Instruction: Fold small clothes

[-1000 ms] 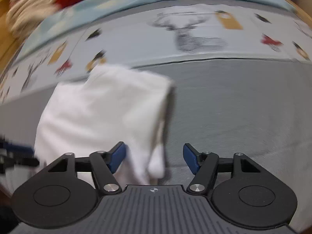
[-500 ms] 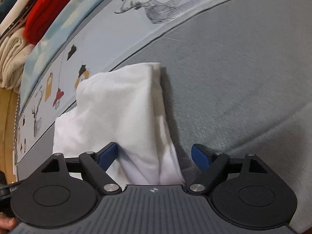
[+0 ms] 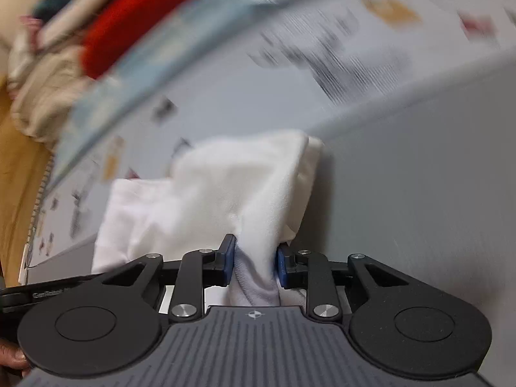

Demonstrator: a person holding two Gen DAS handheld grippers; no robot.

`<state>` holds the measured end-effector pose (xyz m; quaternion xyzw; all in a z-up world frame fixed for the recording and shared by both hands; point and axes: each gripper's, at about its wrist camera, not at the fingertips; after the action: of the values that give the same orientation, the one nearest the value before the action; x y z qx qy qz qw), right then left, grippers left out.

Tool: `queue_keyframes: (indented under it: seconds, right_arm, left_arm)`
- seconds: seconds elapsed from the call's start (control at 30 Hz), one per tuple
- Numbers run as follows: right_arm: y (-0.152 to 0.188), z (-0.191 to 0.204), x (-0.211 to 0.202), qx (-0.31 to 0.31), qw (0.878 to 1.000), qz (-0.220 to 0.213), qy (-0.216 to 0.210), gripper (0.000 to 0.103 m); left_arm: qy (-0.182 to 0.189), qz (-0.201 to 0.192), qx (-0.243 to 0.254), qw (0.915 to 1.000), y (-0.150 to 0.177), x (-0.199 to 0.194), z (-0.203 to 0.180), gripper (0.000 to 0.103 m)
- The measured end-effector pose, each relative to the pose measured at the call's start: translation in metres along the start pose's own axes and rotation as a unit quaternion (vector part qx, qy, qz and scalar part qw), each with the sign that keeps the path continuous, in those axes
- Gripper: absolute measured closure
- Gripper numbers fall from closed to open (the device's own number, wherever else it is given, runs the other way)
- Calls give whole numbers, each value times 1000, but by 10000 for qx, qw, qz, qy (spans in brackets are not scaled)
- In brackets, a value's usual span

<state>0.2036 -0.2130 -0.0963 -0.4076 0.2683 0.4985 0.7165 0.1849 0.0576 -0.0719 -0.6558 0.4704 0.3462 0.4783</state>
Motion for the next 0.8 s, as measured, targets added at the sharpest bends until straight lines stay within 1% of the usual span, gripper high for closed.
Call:
queue_keyframes:
  seconds: [0.07, 0.1, 0.13, 0.17, 0.23, 0.27, 0.33, 0.37, 0.4, 0.43, 0.47, 0.5, 0.53, 0.57, 0.6, 0.67, 0.7, 0.73, 0.77, 0.8]
  right_arm:
    - [-4, 16, -4, -269, 9982, -533, 38, 75]
    - [-5, 21, -7, -303, 9966, -753, 118, 72]
    - [-5, 23, -9, -304, 9949, -935, 208, 71]
    - [-7, 24, -8, -286, 9944, -989, 229, 69]
    - [-10, 23, -3, -286, 9961, -802, 212, 67]
    - [-9, 23, 0, -306, 9969, -685, 232, 67]
    - [-7, 23, 5, -391, 9981, -399, 242, 66]
    - [-5, 24, 9, -469, 9983, -222, 272, 66]
    - [-1, 25, 12, -583, 9972, -21, 461, 66]
    - [5, 28, 20, -694, 9942, 187, 801, 54]
    - [8, 25, 25, -694, 9912, 315, 1086, 51]
    - [10, 23, 25, -576, 9913, 325, 1134, 50]
    - [10, 19, 22, -404, 9934, 294, 1031, 51]
    - [11, 18, 16, -291, 9946, 252, 967, 51]
    - [12, 20, 12, -289, 9945, 208, 988, 51]
    - [18, 26, 5, -451, 9932, 222, 1046, 51]
    - [20, 28, 5, -516, 9928, 332, 1031, 51]
    - [22, 28, 6, -552, 9920, 551, 995, 52]
    - [27, 27, 9, -558, 9895, 847, 1033, 51]
    - [31, 25, 10, -526, 9869, 1014, 1138, 50]
  left_arm:
    - [-176, -557, -139, 9982, -4, -19, 10, 62]
    - [-234, -799, -153, 9964, -4, -27, 15, 60]
    - [-203, -909, -153, 9955, -4, -33, 19, 55]
    - [-157, -896, -176, 9957, -4, -36, 24, 55]
    - [-66, -608, -220, 9979, -3, -32, 32, 55]
    - [31, -383, -218, 9990, -2, -28, 36, 55]
    - [199, 201, -200, 9994, 2, -14, 40, 55]
    - [131, 509, -135, 9985, 6, -5, 40, 55]
    - [-123, 803, 30, 9967, 11, 4, 37, 55]
    - [-395, 1137, 212, 9925, 18, 15, 33, 50]
    - [-506, 1386, 251, 9887, 24, 21, 35, 50]
    - [-518, 1462, 209, 9877, 28, 23, 35, 50]
    - [-495, 1395, 184, 9888, 30, 19, 35, 51]
    - [-416, 1355, 174, 9898, 32, 15, 35, 53]
    - [-331, 1380, 149, 9898, 34, 14, 36, 56]
    - [-316, 1444, 118, 9889, 40, 13, 40, 71]
    - [-296, 1444, 165, 9889, 42, 11, 40, 75]
    - [-272, 1435, 228, 9890, 46, 9, 39, 79]
    - [-265, 1441, 269, 9888, 49, 7, 38, 79]
    - [-282, 1464, 304, 9884, 53, 7, 36, 79]
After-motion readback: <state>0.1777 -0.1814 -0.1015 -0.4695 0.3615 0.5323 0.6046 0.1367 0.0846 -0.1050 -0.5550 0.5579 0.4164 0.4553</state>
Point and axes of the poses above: each gripper's, at about its wrist camera, not at the fingertips, and x roughly the way its jaws point, z to its left, y to its underside, and after that the axes turned 12 degrees about z, right-handed
